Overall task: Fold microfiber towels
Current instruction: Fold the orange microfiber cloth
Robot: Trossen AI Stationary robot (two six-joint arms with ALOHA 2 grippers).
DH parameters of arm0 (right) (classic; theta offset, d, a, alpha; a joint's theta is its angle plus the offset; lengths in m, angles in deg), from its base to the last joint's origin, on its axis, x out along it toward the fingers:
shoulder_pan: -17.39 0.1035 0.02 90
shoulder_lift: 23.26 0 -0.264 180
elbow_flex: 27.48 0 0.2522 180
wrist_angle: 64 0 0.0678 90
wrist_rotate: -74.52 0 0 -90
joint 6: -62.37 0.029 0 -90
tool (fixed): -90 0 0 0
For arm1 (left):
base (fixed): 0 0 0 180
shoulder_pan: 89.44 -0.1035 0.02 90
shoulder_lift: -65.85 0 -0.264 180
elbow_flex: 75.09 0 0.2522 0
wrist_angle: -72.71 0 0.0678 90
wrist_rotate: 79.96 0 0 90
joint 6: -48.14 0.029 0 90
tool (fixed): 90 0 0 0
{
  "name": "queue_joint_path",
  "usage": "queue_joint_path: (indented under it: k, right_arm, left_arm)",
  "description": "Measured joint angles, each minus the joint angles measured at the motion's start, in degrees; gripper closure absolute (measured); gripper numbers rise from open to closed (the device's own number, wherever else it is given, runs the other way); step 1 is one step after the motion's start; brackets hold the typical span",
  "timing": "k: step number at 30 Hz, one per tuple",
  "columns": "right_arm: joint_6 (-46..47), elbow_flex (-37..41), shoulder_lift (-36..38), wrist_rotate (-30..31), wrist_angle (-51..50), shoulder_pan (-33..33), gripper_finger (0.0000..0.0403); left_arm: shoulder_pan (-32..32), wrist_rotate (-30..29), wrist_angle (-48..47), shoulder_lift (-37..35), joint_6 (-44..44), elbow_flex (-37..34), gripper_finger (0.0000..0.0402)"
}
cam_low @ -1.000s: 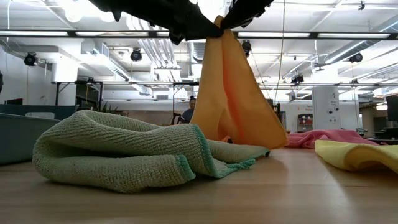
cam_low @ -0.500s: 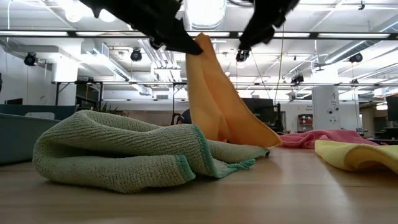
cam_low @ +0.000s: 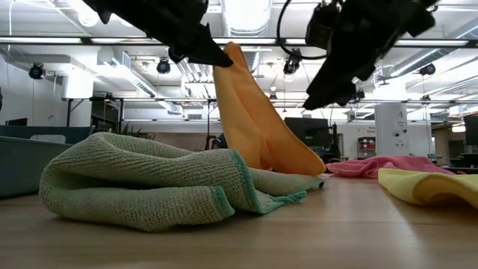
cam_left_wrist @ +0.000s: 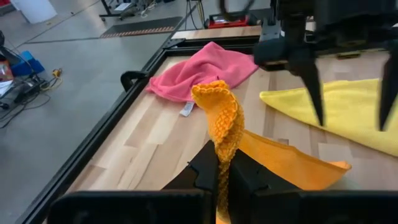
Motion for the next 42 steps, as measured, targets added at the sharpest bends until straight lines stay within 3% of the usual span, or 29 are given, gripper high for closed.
queue_joint_path:
  k: [9, 15, 20, 23, 26, 29, 31, 35, 42]
  right_arm:
    - [1.49, 4.67, -6.39, 13.09, 10.00, 5.42, 0.0184]
    - [-0.13, 4.42, -13.07, 13.52, 17.83, 5.55, 0.0184]
    - [-0.35, 3.26, -16.67, 13.76, 17.81, 5.31, 0.0185]
    - [-0.36, 2.57, -17.40, 13.85, 18.22, 5.27, 0.0207]
    - [-0.40, 2.47, -16.84, 14.23, 17.66, 5.29, 0.0264]
    - [-0.87, 2.44, -15.13, 15.30, 15.73, 5.27, 0.0349]
    - [-2.30, 2.38, -13.50, 15.75, 13.60, 5.27, 0.0380]
    - [-4.97, -0.61, -8.33, 17.92, 3.12, 5.29, 0.0393]
    - [-11.94, -12.33, -0.29, 23.52, -21.44, 5.27, 0.0394]
  left_arm:
    - [0.00, 0.02, 0.04, 0.09, -0.02, 0.00, 0.0401]
    - [0.00, 0.02, 0.02, 0.09, -0.02, 0.00, 0.0401]
    - [0.04, 0.04, 0.00, 0.05, -0.04, 0.00, 0.0402]
    - [0.04, 0.04, 0.00, 0.02, -0.04, 0.00, 0.0402]
    - [0.04, 0.04, -0.17, 0.02, -0.04, 0.02, 0.0402]
    - [0.04, 0.06, -0.17, 0.02, -0.04, 0.02, 0.0402]
    - [0.00, 0.06, -0.15, 0.00, -0.04, 0.02, 0.0402]
    - [0.00, 0.06, -0.08, -0.17, -0.02, 0.04, 0.0402]
    - [0.00, 0.59, 5.05, -2.89, 1.18, 0.10, 0.0402]
